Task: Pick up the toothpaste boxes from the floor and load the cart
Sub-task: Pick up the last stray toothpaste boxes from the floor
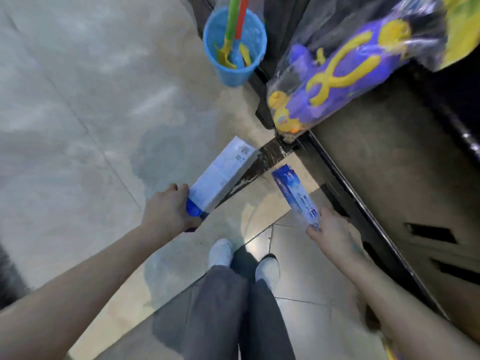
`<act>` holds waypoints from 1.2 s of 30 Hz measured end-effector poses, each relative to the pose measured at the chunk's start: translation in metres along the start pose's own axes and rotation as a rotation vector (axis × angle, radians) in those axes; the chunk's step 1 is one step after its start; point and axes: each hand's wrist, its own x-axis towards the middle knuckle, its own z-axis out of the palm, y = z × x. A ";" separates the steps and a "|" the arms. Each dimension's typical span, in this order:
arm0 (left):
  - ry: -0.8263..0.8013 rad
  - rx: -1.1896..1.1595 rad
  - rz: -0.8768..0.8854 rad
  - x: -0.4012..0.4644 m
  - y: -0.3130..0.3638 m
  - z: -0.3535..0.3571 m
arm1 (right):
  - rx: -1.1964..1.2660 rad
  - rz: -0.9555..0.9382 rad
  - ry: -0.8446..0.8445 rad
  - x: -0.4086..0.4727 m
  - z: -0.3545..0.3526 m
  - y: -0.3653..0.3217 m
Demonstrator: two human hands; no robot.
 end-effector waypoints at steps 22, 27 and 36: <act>0.354 -0.915 -0.169 -0.318 -0.010 -0.247 | 0.178 -0.313 0.260 -0.267 -0.291 -0.192; 0.464 -1.087 -0.320 -0.364 -0.020 -0.240 | 0.133 -0.507 0.217 -0.295 -0.313 -0.214; 0.654 -1.399 -0.660 -0.493 -0.020 -0.143 | 0.040 -0.886 0.058 -0.364 -0.275 -0.225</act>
